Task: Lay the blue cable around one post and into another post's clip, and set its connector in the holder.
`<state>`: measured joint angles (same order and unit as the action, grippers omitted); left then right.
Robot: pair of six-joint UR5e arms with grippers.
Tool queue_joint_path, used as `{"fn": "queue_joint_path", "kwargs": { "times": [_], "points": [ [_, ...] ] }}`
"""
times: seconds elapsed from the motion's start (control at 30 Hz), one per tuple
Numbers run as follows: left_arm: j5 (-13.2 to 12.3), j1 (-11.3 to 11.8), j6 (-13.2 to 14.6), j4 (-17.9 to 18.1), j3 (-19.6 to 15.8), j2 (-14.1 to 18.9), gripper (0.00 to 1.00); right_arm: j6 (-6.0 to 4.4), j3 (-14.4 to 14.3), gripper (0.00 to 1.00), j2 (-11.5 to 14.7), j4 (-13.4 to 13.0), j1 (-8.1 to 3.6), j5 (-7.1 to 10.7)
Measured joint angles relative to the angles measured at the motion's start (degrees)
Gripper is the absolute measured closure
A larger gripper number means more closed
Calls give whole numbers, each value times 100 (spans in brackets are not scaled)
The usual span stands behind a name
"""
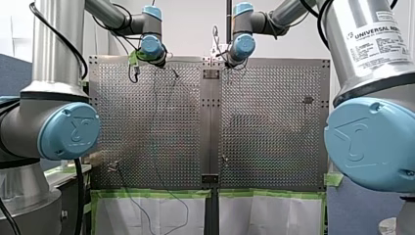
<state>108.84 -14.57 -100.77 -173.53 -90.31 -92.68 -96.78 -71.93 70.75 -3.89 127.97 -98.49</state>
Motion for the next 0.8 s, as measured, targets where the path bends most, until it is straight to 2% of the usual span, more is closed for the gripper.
{"fn": "queue_joint_path", "kwargs": {
  "times": [0.33, 0.57, 0.8],
  "points": [
    [-115, 86, -5, -380, 119, -188, 0, -18, 471, 100, -42, 272, -181, 14],
    [-393, 142, 12, -320, 143, -506, 0, -12, 796, 100, -80, 327, -249, 13],
    [-651, 310, -36, -294, 312, -698, 0, -8, 1142, 100, -166, 226, -325, 45]
  ]
}}
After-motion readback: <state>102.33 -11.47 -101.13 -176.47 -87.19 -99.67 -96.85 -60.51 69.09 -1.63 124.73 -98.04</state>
